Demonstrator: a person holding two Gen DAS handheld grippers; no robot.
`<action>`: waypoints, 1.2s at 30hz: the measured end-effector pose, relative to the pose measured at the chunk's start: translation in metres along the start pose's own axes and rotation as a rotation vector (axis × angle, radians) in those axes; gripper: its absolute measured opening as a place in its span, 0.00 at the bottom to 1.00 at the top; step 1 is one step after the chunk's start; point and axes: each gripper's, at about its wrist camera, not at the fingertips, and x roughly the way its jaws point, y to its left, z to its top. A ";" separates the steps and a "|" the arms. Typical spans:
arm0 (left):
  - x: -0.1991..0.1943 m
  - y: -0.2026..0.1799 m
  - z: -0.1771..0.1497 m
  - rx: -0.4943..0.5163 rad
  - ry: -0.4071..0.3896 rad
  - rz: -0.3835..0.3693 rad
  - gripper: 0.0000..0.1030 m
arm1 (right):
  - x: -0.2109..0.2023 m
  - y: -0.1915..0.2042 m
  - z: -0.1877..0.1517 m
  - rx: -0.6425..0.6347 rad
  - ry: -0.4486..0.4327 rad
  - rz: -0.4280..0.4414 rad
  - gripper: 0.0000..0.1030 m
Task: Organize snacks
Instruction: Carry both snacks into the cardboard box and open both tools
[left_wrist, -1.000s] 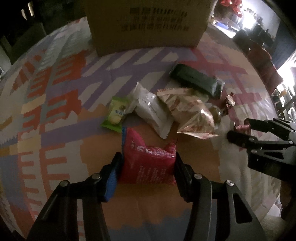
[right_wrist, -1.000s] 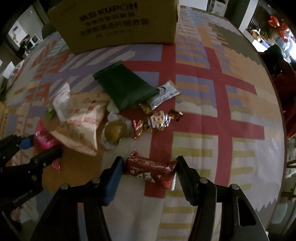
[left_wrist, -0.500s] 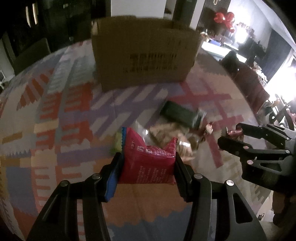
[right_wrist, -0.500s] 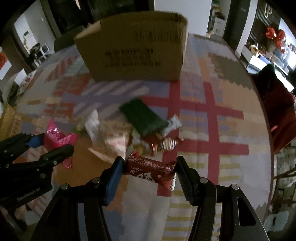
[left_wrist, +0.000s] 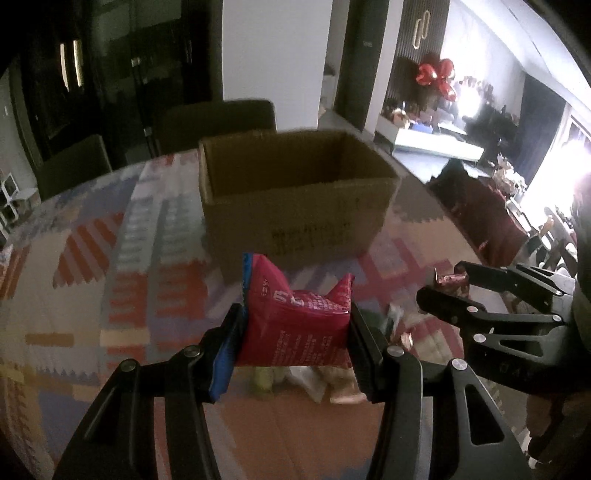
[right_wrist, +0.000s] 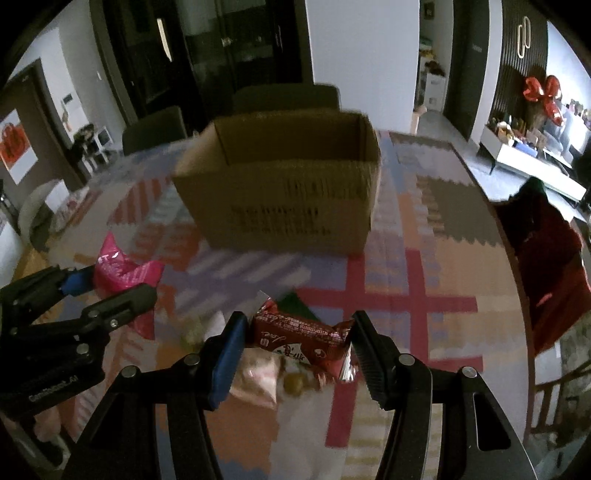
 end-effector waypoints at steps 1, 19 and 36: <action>-0.001 0.001 0.005 0.000 -0.009 0.001 0.51 | -0.001 0.000 0.005 0.002 -0.013 0.006 0.57; 0.003 0.021 0.109 0.004 -0.102 0.010 0.51 | -0.006 -0.001 0.116 -0.008 -0.188 0.055 0.57; 0.056 0.034 0.157 -0.006 -0.051 0.017 0.56 | 0.051 -0.016 0.163 0.019 -0.119 0.078 0.57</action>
